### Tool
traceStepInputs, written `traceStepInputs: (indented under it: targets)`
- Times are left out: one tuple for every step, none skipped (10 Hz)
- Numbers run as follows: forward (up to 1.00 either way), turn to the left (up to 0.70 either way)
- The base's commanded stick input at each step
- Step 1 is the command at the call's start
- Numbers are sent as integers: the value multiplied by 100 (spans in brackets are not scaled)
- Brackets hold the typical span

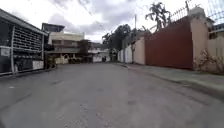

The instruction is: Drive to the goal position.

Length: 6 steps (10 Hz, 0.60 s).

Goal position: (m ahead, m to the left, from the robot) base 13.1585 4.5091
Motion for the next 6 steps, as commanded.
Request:
traceStepInputs:
  targets:
    - [100,-17]
    - [100,-17]
    - [100,-17]
    - [100,23]
    - [100,23]
    - [100,23]
